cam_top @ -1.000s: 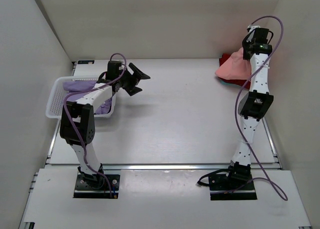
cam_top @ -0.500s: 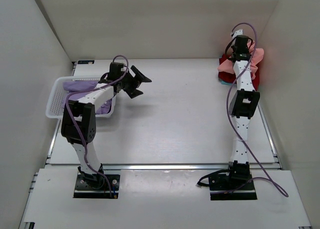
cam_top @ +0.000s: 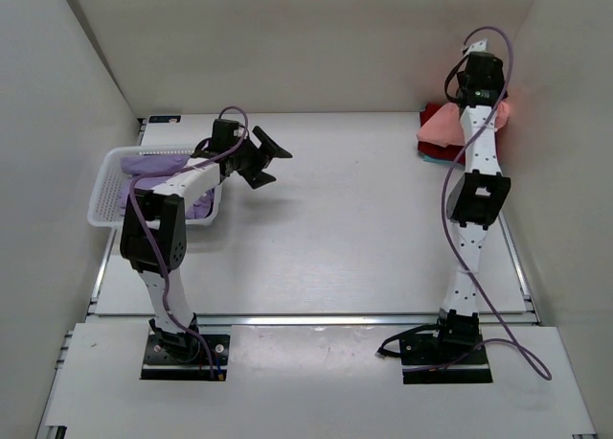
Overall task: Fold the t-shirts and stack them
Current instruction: Put the neatly folded tshirt into the corner of the board with the right arm
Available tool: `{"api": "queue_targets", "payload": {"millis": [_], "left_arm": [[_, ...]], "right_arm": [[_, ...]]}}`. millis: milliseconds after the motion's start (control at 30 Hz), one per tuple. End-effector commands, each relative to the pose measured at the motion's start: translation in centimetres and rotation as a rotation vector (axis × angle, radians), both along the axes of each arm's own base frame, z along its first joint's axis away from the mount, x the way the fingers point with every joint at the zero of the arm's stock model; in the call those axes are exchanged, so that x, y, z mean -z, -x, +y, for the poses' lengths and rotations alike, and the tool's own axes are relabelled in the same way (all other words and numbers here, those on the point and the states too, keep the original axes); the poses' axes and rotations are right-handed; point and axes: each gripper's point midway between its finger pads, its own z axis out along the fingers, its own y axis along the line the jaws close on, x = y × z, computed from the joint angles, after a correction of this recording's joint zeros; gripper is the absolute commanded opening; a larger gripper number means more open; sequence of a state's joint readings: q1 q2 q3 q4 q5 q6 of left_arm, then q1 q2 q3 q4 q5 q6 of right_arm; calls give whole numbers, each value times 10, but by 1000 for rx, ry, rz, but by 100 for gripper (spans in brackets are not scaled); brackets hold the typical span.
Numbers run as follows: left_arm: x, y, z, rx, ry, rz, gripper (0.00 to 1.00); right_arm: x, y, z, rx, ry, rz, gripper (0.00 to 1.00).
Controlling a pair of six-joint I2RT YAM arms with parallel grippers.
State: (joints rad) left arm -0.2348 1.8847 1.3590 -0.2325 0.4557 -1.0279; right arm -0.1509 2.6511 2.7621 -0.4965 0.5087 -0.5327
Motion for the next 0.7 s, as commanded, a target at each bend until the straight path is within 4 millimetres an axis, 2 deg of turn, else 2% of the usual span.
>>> {"api": "queue_targets", "payload": {"millis": [0,33,67,100,133,200,233,267,300,333,367,400,433,467,500,533,567,600,633,667], "left_arm": [[-39,-1,5,7,25,-71,99],[-44,2,4,15,31,-76,99],[-43,4,5,19,29,-68,98],[-47,7,5,21,31,-71,99],[-50,11,6,32,28,-76,99],[-44,22,7,43,34,-43,99],[-49,26,8,45,46,-50,99],[-47,32,10,41,54,-38,99],[-40,38,13,40,61,-16,99],[-43,43,11,48,70,-19,99],[-39,47,14,49,83,-13,99],[-35,57,14,49,90,6,99],[-43,57,19,42,101,-14,99],[-41,62,22,43,98,-18,98],[-42,66,24,45,97,-20,99],[-44,66,31,28,98,-21,99],[-51,66,38,16,93,-47,99],[-53,67,43,6,87,-48,98],[-56,69,50,-3,75,-61,99],[-64,70,53,-5,72,-90,99]], "right_arm": [[-174,55,22,-37,-56,-283,59],[-191,70,26,-48,-87,-306,64],[-183,75,33,-58,-115,-275,66],[-209,98,31,-37,-124,-318,70],[-195,103,34,-34,-164,-289,74],[-192,140,53,-72,-242,-249,96],[-211,160,65,-94,-249,-281,99],[-181,163,76,-102,-274,-209,99],[-173,180,87,-129,-283,-174,99],[-187,195,102,-147,-280,-198,99],[-161,204,107,-143,-268,-118,99],[-152,221,122,-167,-252,-76,99],[-154,240,138,-198,-233,-58,99],[-127,252,146,-196,-237,12,99],[-108,275,152,-193,-269,61,100],[-90,298,151,-187,-318,101,99],[-82,311,144,-145,-369,94,99],[-69,331,152,-161,-448,103,99],[-74,347,140,-132,-494,44,99],[-59,360,128,-87,-518,42,100]]}}
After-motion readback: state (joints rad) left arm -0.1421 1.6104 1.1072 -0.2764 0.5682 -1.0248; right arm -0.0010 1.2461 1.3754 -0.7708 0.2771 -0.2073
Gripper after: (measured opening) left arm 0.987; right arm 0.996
